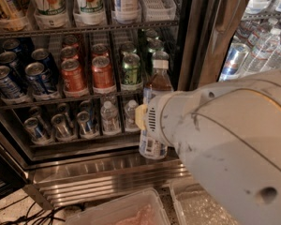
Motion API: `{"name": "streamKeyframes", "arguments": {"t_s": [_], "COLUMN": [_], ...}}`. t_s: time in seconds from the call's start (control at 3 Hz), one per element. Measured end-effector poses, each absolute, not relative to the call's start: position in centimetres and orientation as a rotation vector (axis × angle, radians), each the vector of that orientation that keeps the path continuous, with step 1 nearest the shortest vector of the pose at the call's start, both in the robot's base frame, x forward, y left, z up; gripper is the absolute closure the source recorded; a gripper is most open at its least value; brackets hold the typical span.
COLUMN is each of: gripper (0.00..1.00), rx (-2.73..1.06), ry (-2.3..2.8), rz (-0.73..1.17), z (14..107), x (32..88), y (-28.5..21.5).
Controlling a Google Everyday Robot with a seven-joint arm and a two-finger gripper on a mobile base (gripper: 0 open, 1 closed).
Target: Pick blue plastic bottle from top shelf of fridge
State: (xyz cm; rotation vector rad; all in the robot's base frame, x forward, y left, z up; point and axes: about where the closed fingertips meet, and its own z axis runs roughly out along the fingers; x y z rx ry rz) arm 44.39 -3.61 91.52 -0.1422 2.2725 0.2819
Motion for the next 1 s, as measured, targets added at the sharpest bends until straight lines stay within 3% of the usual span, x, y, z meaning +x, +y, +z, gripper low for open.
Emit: {"name": "streamKeyframes", "arguments": {"t_s": [0.67, 1.0], "gripper": [1.0, 1.0], "rx": [-0.208, -0.168], "ry": [2.516, 2.53], "rz": [0.475, 0.542], "z": [82.4, 82.5], "x": [38.6, 38.1], "y": [1.3, 2.2]}}
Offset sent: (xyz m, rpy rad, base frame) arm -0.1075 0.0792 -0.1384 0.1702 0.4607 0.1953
